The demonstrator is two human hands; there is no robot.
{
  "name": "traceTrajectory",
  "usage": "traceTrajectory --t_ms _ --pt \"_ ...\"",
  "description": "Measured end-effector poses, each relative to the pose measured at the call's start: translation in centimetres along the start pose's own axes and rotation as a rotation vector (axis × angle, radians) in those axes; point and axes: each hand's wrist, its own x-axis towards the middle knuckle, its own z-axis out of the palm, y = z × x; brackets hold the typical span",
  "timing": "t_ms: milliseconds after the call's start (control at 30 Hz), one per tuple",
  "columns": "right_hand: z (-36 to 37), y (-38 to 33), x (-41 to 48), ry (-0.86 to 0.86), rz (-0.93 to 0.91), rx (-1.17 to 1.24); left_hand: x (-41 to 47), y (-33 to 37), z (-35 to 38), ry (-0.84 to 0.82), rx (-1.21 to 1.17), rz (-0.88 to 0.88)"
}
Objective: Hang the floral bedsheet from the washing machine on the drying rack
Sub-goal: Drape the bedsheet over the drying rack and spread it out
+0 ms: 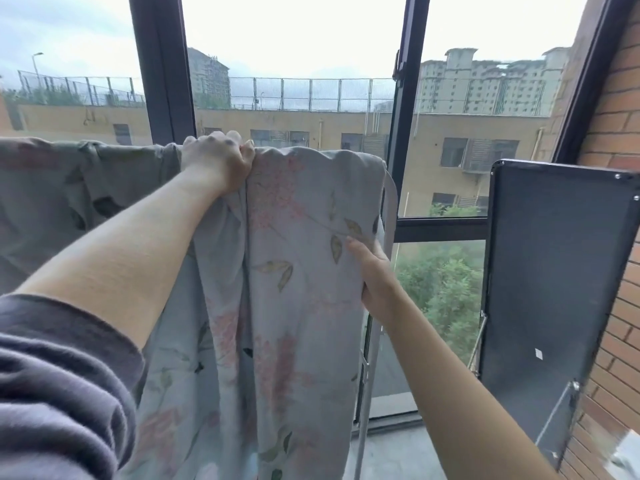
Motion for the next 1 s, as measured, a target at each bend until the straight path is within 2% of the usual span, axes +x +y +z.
traceTrajectory --t_ms 167,267,367,467,600,667,800,900,933,1000 --pt "-1.6 -0.8 -1.2 0.034 -0.046 0.035 -0.5 0.6 0.2 0.043 -0.012 0.025" --pt "-2.1 -2.1 -1.6 0.084 -0.098 0.154 -0.8 0.6 0.1 0.05 -0.034 0.039" --pt "-2.7 -2.3 -1.8 0.035 -0.082 0.253 -1.1 0.3 -0.1 0.06 -0.043 0.035" --pt "-3.3 -1.8 -2.0 -0.009 -0.055 0.218 -1.4 0.4 -0.3 0.069 -0.057 0.026" --pt "-4.2 -1.9 -1.5 -0.136 0.1 0.257 -1.6 0.4 -0.4 0.071 -0.069 0.014" --pt "-4.3 -2.1 -0.3 -0.06 0.113 0.225 -1.6 0.5 -0.4 0.071 -0.08 0.009" --pt "-5.1 -4.3 2.1 0.147 -0.06 0.065 -0.8 0.3 -0.3 0.017 -0.169 0.024" --pt "-5.9 -7.3 3.5 0.135 -0.157 0.045 0.1 -0.8 -0.4 0.021 -0.356 0.02" --pt "-5.9 -8.2 4.1 0.097 -0.119 0.037 0.3 -1.0 -0.5 0.046 -0.404 0.008" --pt "-5.8 -9.6 5.4 -0.007 0.101 0.042 0.8 -0.8 -0.6 0.104 -0.436 -0.001"
